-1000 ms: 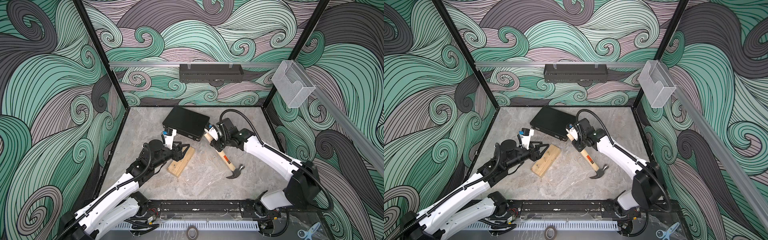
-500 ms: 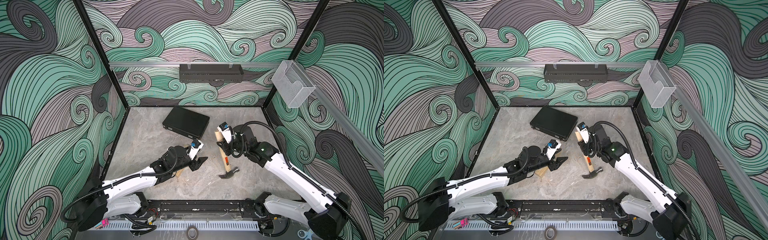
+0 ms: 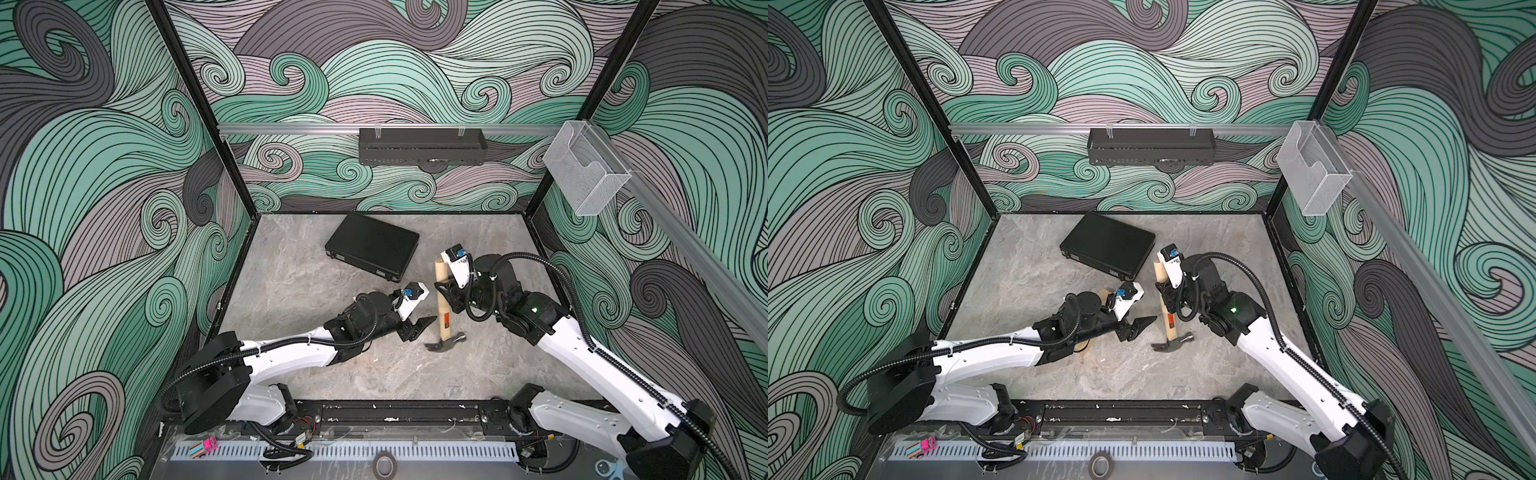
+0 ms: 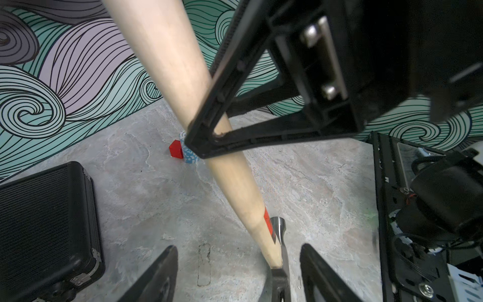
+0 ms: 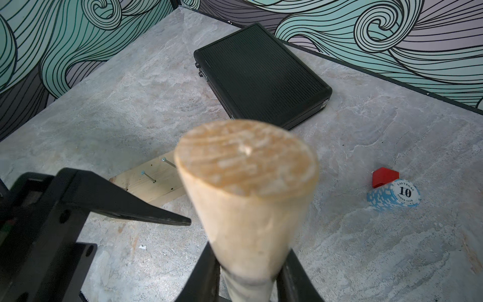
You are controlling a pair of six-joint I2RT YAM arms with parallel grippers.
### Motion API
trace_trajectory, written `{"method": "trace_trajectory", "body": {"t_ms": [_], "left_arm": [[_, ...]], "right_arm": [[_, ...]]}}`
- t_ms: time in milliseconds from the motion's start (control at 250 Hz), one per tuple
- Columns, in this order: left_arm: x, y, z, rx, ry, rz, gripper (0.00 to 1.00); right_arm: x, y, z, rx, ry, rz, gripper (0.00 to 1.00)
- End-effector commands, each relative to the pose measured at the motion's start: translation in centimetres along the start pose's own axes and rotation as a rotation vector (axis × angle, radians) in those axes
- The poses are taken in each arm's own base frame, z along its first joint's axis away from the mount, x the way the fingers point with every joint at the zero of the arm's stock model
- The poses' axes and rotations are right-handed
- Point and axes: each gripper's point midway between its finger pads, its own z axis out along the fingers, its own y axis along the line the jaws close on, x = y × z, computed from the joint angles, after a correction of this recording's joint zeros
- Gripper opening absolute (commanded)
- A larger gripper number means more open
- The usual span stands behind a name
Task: Use a claw hammer to pull out a nail
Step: Pick up the hammer at the center of the board.
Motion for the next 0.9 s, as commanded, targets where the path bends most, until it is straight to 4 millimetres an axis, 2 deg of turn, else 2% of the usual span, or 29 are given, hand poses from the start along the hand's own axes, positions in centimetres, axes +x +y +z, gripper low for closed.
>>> {"method": "trace_trajectory", "body": {"t_ms": [0, 296, 443, 535, 571, 635, 719, 739, 895], "left_arm": [[-2.4, 0.3, -0.2, -0.036, -0.103, 0.005, 0.73], [-1.5, 0.5, -0.4, -0.066, -0.099, 0.011, 0.72], [-1.3, -0.2, -0.1, -0.031, -0.086, 0.036, 0.71], [-1.2, -0.1, 0.3, -0.037, -0.074, 0.047, 0.71], [-1.1, -0.1, 0.5, -0.040, -0.073, 0.054, 0.71], [-1.1, 0.0, 1.0, -0.045, -0.069, 0.066, 0.70], [-1.9, 0.2, 1.3, -0.059, -0.092, 0.099, 0.70], [-1.2, 0.3, 1.8, -0.059, -0.079, 0.106, 0.70], [-1.1, 0.4, 2.9, -0.052, -0.104, 0.117, 0.65]], "right_arm": [[-3.0, 0.0, -1.1, 0.012, -0.127, 0.038, 0.24], [-2.7, 0.0, -1.0, 0.022, -0.123, 0.044, 0.23], [-3.0, -0.2, -1.4, 0.029, -0.147, 0.063, 0.23], [-2.6, 0.0, -1.4, 0.017, -0.145, 0.085, 0.23], [-3.4, 0.2, -1.5, 0.007, -0.180, 0.091, 0.23], [-3.3, 0.3, -1.6, -0.002, -0.184, 0.097, 0.23], [-3.5, 0.5, -1.9, -0.013, -0.191, 0.099, 0.23], [-3.5, 0.6, -1.9, -0.016, -0.190, 0.100, 0.23], [-3.3, 1.2, -2.0, -0.055, -0.195, 0.093, 0.23]]}}
